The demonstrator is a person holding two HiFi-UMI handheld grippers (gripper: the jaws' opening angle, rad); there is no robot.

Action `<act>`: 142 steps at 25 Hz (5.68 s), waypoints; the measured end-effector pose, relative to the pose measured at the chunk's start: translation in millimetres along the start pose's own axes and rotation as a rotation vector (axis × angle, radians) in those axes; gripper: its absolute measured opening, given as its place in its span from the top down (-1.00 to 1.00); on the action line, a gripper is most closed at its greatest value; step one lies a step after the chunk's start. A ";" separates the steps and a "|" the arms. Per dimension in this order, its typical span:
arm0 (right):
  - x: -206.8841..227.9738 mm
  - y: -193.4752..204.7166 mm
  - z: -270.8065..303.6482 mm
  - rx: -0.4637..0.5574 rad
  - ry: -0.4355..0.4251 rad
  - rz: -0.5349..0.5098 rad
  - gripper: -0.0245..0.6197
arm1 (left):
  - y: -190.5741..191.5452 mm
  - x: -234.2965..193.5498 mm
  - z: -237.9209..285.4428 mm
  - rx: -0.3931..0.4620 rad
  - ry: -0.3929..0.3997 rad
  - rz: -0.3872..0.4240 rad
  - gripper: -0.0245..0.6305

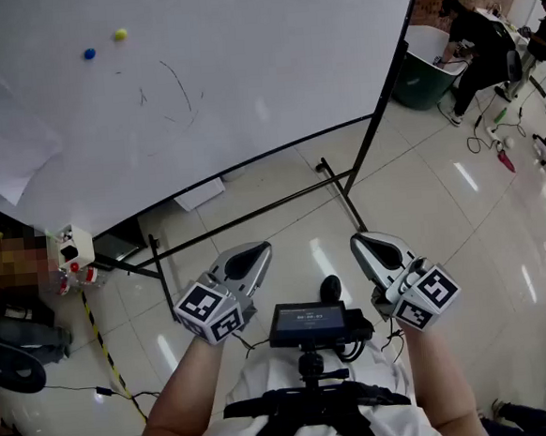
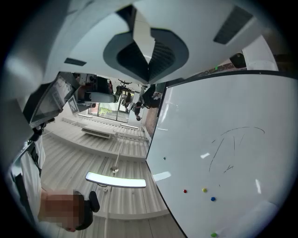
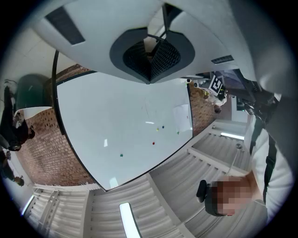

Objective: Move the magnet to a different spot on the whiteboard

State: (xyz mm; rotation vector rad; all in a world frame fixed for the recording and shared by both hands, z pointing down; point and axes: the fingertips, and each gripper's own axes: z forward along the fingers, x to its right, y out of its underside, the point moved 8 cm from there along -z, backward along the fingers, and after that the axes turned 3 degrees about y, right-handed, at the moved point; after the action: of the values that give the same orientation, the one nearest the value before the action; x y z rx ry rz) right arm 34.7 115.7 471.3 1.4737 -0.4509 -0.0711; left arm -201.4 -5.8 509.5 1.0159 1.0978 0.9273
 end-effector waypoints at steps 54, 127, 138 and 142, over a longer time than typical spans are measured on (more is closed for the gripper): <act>172.5 -349.7 226.8 -0.200 -0.178 -1.454 0.73 | -93.1 -144.1 148.9 0.042 -0.161 -0.051 0.82; 138.2 -380.9 288.4 -0.115 0.325 -1.717 0.61 | -95.7 -170.2 136.2 0.065 -0.029 -0.056 0.82; 142.2 -381.4 276.5 0.200 0.297 -1.416 0.60 | -111.4 -168.5 129.3 0.061 -0.060 -0.036 0.82; 138.5 -378.4 269.1 0.291 0.248 -1.303 0.60 | -112.5 -170.2 124.6 0.057 -0.060 -0.030 0.82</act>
State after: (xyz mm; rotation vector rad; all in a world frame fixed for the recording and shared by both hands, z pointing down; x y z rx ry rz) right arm 156.5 -223.6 147.7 1.8142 0.7843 -0.8648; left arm -105.3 -219.5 462.2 1.0653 1.0915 0.8402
